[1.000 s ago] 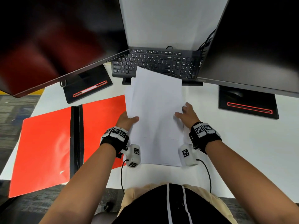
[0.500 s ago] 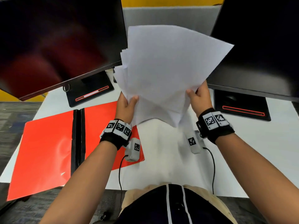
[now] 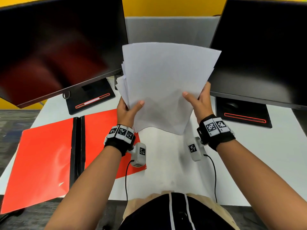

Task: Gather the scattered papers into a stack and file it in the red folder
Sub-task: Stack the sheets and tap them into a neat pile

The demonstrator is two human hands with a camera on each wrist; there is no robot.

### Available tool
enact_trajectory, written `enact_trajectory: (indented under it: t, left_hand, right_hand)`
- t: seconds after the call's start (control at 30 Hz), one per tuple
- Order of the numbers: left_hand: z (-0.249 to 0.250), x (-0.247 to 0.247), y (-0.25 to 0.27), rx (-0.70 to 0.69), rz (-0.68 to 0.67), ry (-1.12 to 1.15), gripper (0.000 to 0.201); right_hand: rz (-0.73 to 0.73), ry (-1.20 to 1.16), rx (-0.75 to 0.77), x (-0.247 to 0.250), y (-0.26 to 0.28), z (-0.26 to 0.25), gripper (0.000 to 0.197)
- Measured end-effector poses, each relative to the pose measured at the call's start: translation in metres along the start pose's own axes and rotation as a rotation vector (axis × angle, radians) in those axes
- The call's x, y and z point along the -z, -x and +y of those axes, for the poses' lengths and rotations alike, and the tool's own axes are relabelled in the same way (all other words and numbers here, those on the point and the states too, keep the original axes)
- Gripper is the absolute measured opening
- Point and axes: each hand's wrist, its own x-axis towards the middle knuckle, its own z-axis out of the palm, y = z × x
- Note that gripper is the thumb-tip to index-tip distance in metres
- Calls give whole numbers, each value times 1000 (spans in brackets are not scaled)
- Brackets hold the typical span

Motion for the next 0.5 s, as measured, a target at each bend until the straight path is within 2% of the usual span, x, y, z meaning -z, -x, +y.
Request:
enact_trajectory:
  t: [0.1,0.27,0.4,0.5]
  left_hand:
    - [6,-2,-3,-15,-9,15,60]
    - [11,-3,-7,-9,7,-4,57]
    - [10,-8,-5,4,-11,-34,69]
    - [9,-12,-3,-17,-15,-58,73]
  right_hand:
    - [25,-71,-5,-2,1,-8,74]
    - [21,-166,3,-5,2,-15,72]
    - [35,-198,17,-11,7,-21,85]
    - [45,-224,56,-19,11,-23,82]
